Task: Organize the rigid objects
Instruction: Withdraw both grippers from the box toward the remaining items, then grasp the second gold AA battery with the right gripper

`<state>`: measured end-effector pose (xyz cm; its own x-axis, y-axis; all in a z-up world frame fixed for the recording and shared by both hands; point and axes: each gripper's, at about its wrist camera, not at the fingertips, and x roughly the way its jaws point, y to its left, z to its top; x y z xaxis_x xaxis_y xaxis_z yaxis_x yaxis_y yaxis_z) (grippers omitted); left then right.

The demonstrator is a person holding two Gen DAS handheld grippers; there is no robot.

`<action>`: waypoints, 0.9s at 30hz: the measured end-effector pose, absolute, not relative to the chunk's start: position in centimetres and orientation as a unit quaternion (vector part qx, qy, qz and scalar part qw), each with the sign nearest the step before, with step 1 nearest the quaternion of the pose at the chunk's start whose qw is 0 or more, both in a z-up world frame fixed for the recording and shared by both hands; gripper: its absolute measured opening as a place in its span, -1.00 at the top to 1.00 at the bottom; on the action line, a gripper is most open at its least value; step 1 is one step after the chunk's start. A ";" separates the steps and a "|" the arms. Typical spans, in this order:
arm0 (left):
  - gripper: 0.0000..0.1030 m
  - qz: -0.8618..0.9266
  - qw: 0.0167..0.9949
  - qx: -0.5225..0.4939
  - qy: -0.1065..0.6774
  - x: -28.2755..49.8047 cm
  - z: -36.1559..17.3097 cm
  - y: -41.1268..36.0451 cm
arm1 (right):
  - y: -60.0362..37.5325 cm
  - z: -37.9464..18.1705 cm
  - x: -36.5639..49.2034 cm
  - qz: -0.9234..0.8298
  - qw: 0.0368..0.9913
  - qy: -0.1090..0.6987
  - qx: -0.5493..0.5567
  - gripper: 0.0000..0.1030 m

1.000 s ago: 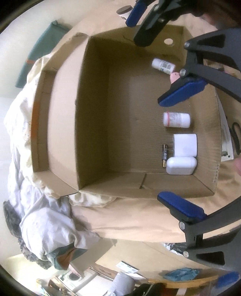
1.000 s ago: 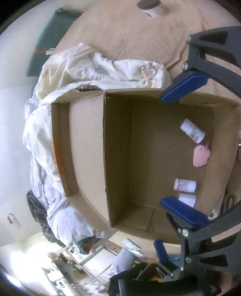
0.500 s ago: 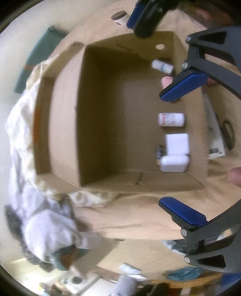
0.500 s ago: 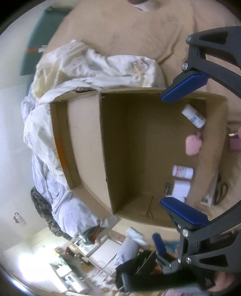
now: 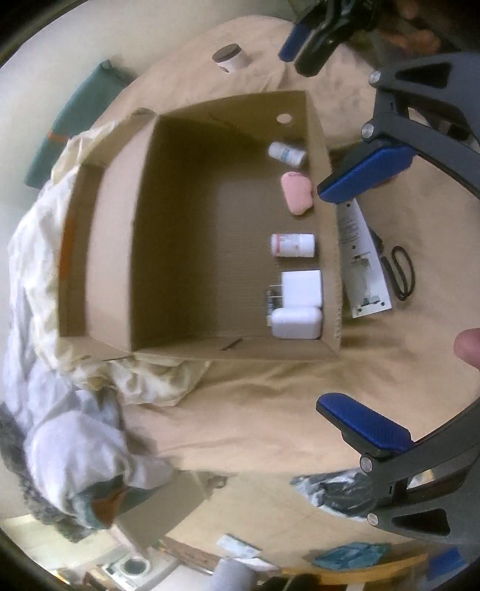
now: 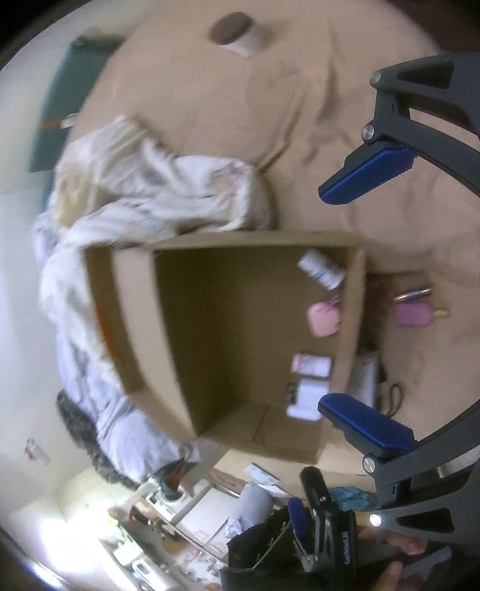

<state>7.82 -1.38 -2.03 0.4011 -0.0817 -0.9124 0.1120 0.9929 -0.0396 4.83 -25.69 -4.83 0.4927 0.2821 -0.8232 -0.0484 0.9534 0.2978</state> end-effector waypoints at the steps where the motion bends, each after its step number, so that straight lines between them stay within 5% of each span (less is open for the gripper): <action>1: -0.99 -0.057 0.833 0.010 0.551 7.9 -2.4 -1.4 | -25.9 -5.4 4.9 0.092 0.847 0.509 0.123 -1.00; 9: -0.99 -0.058 0.823 0.008 0.564 8.2 -3.4 -2.1 | -24.1 -11.0 5.4 0.105 0.773 0.614 0.124 -1.00; 10: -0.99 -0.056 0.822 0.007 0.566 8.1 -3.5 -2.2 | -23.8 -11.4 5.4 0.105 0.768 0.621 0.116 -0.90; 12: -0.99 -0.052 0.822 0.011 0.567 8.0 -3.5 -2.2 | -23.4 -12.5 5.6 0.102 0.756 0.638 0.103 -0.07; 14: -0.99 -0.041 0.822 0.018 0.568 8.0 -3.7 -2.0 | -23.1 -13.7 5.7 0.100 0.742 0.656 0.099 0.30; 27: -0.99 -0.037 0.816 -0.006 0.577 8.1 -3.7 -1.1 | -19.9 -16.8 5.3 0.103 0.714 0.692 0.022 0.44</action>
